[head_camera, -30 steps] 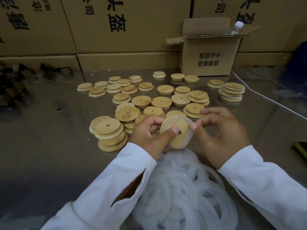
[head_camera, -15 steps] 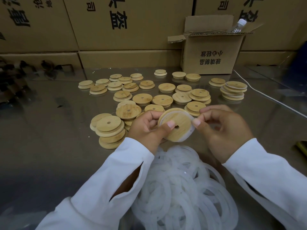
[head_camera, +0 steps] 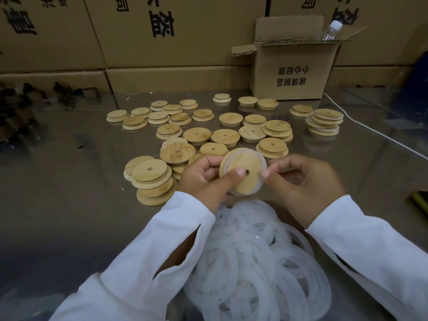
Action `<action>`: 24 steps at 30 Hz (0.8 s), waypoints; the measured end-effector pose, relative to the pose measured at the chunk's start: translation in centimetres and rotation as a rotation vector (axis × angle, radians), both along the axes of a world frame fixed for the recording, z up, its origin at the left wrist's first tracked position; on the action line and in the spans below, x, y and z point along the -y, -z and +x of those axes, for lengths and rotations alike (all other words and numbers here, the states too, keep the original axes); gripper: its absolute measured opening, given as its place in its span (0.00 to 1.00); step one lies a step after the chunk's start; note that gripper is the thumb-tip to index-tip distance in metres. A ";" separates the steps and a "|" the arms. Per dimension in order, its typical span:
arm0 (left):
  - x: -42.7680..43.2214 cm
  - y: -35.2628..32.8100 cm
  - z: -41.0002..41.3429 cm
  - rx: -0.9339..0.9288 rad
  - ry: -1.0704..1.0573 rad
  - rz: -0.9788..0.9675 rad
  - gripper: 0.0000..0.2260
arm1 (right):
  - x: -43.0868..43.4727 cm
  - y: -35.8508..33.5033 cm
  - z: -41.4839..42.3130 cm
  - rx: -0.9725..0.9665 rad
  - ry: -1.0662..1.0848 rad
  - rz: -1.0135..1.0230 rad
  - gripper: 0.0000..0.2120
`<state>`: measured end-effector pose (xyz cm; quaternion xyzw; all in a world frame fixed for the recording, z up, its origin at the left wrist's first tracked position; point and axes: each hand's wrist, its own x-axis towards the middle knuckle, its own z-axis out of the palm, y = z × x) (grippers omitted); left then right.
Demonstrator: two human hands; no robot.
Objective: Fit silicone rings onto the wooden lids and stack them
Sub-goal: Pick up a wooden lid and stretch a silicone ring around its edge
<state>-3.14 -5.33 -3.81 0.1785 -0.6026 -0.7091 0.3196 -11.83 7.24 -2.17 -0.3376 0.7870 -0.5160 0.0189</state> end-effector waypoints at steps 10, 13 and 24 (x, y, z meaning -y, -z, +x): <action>0.2 0.0 0.2 0.025 0.035 -0.115 0.12 | -0.1 -0.5 -0.1 -0.091 0.015 0.162 0.07; 0.2 0.0 0.2 0.022 0.031 -0.128 0.12 | -0.1 -0.7 -0.1 -0.074 0.005 0.185 0.08; 1.0 0.0 0.1 -0.058 0.057 -0.042 0.11 | -0.3 -1.5 0.2 0.032 -0.047 0.155 0.08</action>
